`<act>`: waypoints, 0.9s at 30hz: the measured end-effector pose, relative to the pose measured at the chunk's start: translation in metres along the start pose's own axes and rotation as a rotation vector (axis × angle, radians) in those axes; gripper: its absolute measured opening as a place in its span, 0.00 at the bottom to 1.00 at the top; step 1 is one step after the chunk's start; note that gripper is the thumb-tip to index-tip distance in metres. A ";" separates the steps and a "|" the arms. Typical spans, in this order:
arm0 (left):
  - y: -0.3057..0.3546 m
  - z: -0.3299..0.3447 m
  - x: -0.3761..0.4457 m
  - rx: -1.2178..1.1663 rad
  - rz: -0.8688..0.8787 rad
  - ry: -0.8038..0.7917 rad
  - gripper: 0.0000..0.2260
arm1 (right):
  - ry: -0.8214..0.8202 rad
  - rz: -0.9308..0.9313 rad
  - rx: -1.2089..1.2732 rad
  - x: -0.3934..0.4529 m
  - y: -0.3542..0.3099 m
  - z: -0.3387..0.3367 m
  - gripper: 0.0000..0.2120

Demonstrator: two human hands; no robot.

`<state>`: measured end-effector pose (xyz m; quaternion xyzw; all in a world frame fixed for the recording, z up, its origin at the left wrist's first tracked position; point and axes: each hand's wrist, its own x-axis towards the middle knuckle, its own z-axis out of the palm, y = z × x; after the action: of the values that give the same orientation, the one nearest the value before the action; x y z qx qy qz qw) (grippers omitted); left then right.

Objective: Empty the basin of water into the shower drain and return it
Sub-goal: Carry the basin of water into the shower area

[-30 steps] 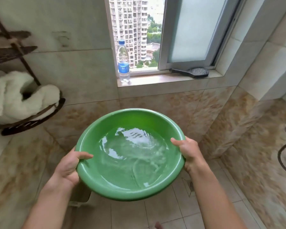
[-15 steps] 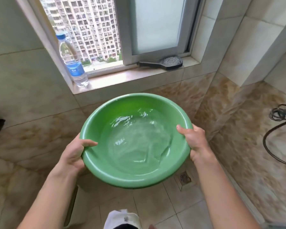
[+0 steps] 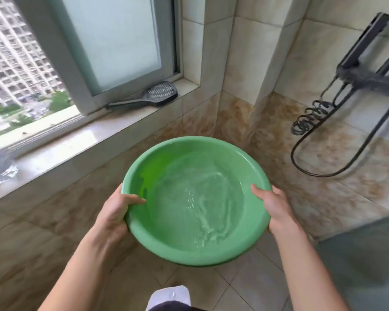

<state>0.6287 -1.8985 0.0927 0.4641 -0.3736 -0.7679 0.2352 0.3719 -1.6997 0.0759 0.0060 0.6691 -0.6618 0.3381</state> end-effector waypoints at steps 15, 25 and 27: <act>-0.006 0.046 0.090 0.136 -0.224 -0.295 0.29 | 0.422 0.067 0.123 -0.020 0.044 -0.034 0.09; -0.039 0.083 0.109 0.228 -0.292 -0.313 0.29 | 0.488 0.091 0.156 -0.008 0.054 -0.074 0.10; -0.048 0.093 0.110 0.219 -0.280 -0.294 0.30 | 0.471 0.093 0.152 0.004 0.052 -0.087 0.10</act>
<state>0.4950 -1.9141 0.0222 0.4173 -0.4168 -0.8073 0.0179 0.3543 -1.6173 0.0190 0.2161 0.6767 -0.6744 0.2015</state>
